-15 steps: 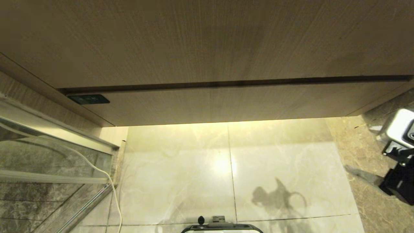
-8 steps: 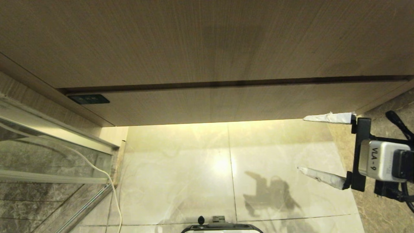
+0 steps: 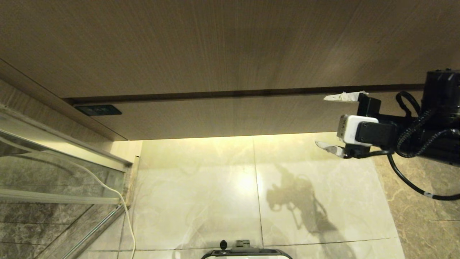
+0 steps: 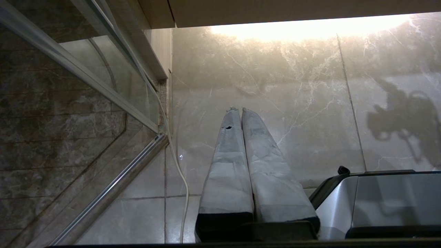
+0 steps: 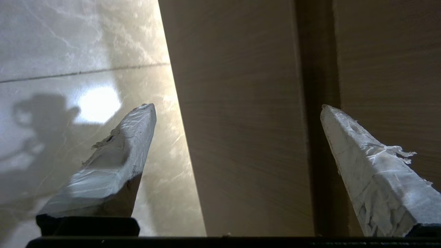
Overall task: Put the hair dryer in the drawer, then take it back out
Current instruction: Pull open the drawer
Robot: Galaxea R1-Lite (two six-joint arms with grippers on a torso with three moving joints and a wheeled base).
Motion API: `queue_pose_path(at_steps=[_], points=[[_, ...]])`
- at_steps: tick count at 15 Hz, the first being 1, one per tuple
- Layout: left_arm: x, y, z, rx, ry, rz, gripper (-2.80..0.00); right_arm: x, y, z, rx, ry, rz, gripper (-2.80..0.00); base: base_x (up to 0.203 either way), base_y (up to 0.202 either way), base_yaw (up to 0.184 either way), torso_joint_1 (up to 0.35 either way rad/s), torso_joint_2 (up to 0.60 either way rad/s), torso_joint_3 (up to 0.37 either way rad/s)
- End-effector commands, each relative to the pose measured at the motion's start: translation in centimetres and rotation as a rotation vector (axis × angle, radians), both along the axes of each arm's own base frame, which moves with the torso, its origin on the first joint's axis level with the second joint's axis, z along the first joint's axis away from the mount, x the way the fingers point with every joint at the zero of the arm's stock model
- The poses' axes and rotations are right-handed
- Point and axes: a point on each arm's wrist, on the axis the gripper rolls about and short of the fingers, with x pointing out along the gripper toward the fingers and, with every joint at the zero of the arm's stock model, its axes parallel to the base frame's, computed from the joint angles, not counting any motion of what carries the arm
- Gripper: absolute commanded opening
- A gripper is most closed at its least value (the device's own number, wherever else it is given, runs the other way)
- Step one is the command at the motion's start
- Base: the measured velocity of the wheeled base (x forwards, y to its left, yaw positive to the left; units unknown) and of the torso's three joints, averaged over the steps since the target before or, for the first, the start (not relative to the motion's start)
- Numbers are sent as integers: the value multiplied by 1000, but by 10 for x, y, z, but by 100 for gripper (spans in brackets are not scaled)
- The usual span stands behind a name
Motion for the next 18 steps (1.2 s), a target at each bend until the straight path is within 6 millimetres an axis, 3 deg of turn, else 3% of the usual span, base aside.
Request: queue_pose_path(at_steps=[1,18], points=[[0,0,0,0,2,0,-280,16,5,-3,1,28,-29,0,0,0,0,0,0,0],[0,0,0,0,2,0,-280,42,12,-2,32,29,-114,0,0,0,0,0,0,0]])
